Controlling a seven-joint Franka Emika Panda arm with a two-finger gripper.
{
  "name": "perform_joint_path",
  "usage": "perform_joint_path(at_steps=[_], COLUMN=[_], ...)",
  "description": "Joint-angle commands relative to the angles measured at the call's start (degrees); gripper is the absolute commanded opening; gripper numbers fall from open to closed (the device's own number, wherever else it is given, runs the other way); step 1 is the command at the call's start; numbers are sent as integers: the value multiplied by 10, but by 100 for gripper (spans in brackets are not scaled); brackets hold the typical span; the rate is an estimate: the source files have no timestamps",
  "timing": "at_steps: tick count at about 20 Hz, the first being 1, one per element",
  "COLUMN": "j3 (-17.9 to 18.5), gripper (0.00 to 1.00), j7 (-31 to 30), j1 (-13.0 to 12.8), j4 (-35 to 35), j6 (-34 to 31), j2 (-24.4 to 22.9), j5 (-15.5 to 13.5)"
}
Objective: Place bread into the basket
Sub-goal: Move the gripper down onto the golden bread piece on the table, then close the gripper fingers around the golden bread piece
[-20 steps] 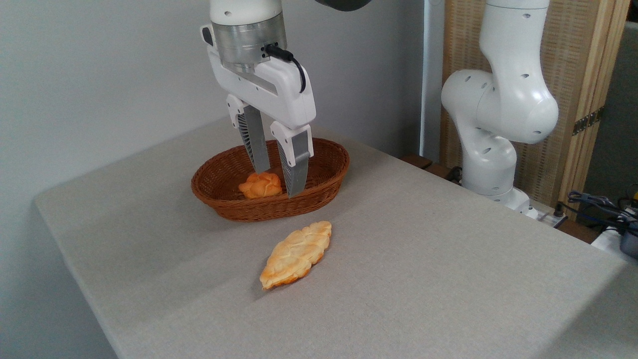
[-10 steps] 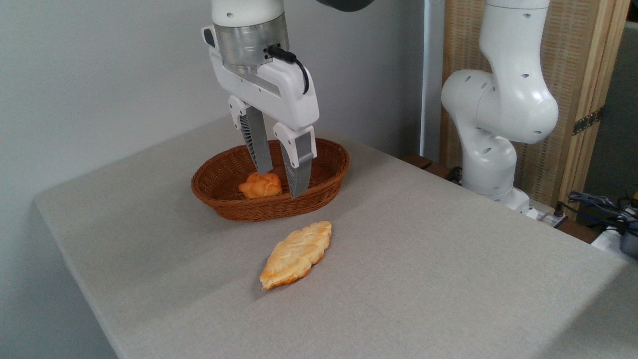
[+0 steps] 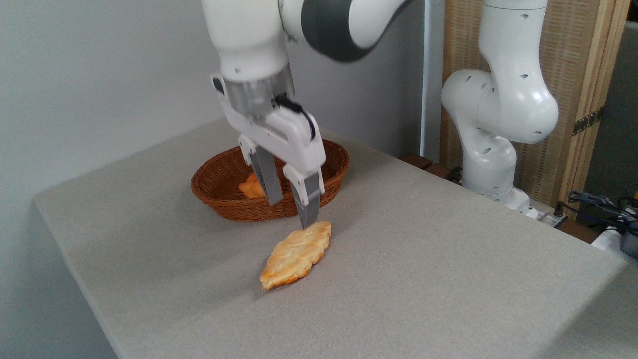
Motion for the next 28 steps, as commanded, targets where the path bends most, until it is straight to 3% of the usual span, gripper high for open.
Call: perform_joint_path(at_steps=[1,7,23,24,27,28], j3=[4,7,-1,0,0,0], gripper=[100,100,100,94,56,52], j7=[-2,-48,-53,-52,-49,-49], j1=[1,-5,-23,-23,-23,-23], j4=[-37,-51,-51,-51,-51,-51], j6=[39,78,92,92,91,91], j2=[8,38,71,71,71,71], j5=[7,6,6,6,7,7])
